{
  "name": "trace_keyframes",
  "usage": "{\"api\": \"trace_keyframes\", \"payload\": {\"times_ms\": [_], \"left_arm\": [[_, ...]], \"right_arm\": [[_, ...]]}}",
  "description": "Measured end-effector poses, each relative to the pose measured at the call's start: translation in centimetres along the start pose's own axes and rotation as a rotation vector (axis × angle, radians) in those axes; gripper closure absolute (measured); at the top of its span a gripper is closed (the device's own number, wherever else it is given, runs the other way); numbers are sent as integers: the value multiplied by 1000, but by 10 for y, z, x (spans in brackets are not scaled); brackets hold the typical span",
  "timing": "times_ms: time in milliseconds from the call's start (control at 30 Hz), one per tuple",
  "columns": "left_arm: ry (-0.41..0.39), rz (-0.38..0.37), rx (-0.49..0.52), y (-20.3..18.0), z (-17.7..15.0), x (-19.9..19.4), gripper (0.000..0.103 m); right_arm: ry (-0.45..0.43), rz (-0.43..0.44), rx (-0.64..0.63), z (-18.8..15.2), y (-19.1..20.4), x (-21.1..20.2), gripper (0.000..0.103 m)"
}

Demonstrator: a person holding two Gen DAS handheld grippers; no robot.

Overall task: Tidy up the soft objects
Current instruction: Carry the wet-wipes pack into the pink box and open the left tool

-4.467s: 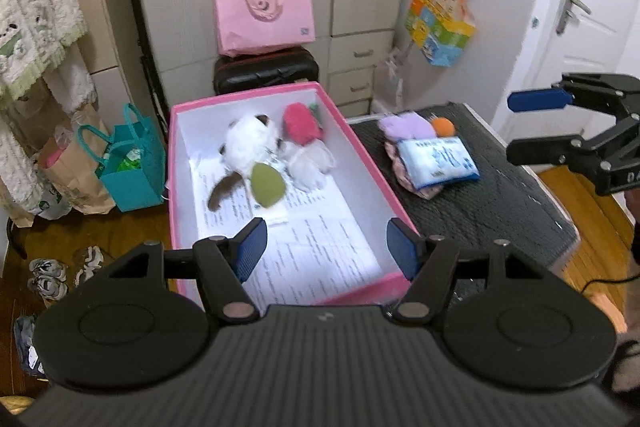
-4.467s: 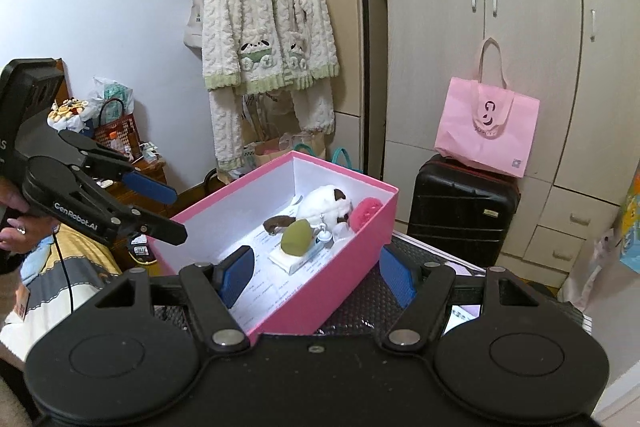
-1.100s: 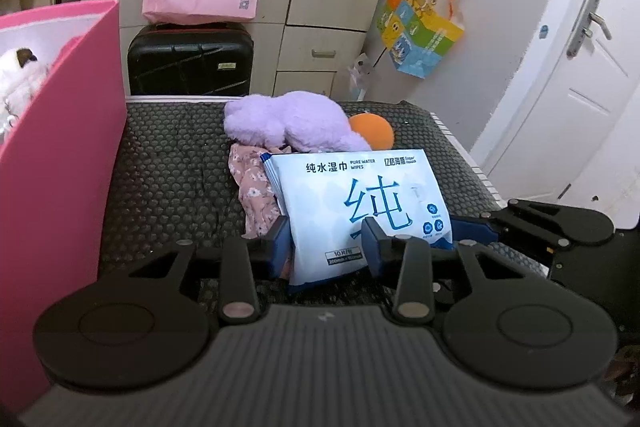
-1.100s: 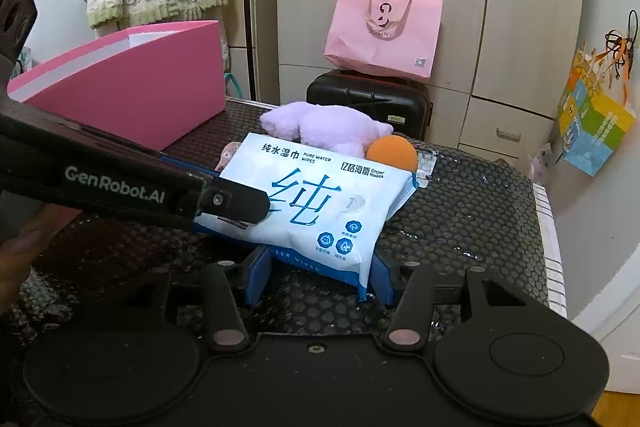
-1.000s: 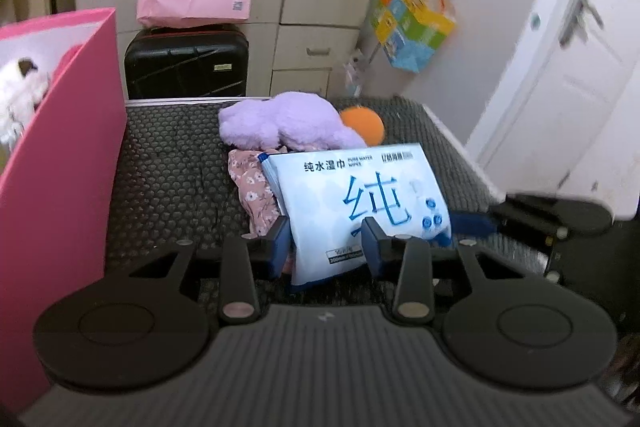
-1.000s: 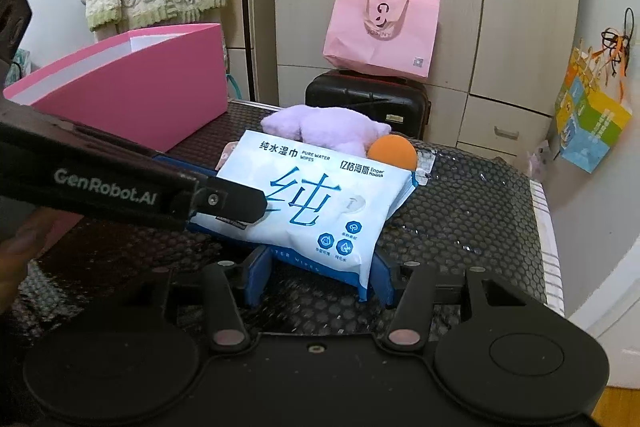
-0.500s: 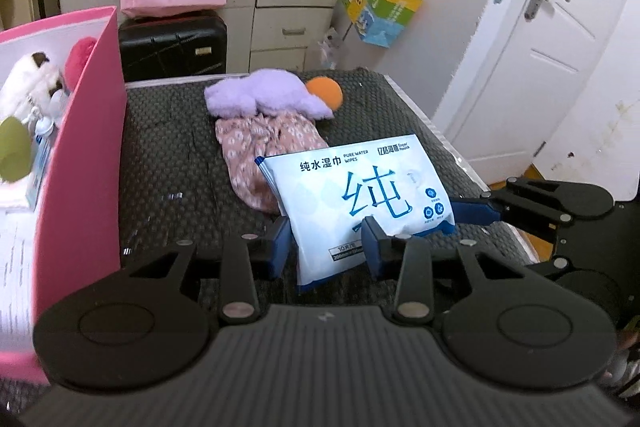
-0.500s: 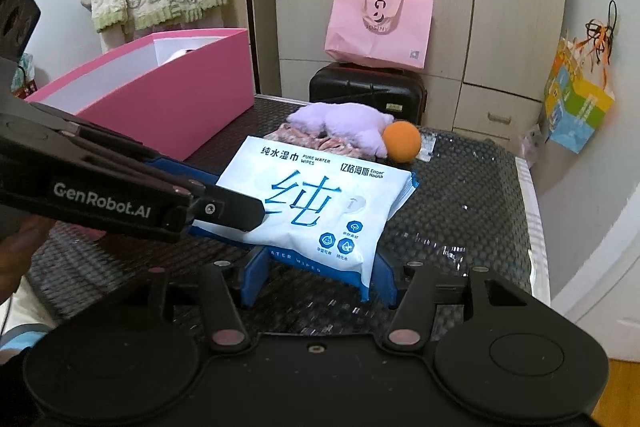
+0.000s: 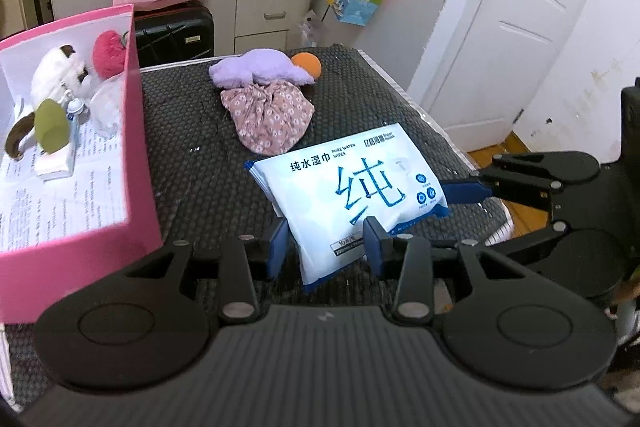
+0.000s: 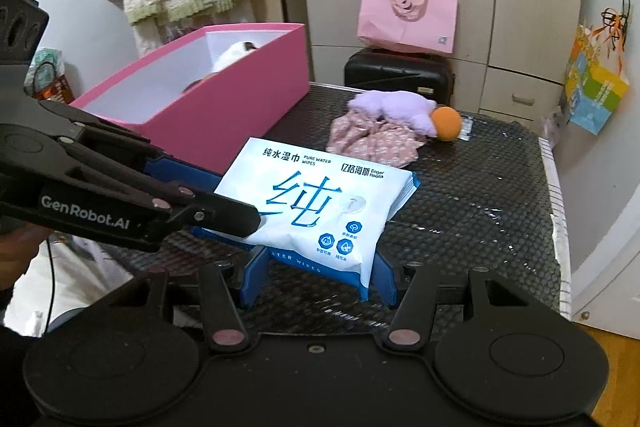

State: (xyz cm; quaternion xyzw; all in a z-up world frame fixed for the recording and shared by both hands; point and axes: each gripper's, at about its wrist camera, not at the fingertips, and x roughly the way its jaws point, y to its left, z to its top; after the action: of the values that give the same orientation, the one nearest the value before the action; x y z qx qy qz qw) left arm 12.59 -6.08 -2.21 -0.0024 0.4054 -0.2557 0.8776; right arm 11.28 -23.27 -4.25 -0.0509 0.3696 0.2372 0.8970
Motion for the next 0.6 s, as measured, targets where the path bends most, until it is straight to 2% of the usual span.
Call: {"api": "trace_keyframes", "payload": {"times_ms": [300,600], "left_arm": [[23,-40,-36,15,-18,-45,64],[7,-13,-69,32,-31,-81,64]], "right_arm": [[7,42,-69,5,40,-27,44],[5,130,-95,13,69,-36,46]]}}
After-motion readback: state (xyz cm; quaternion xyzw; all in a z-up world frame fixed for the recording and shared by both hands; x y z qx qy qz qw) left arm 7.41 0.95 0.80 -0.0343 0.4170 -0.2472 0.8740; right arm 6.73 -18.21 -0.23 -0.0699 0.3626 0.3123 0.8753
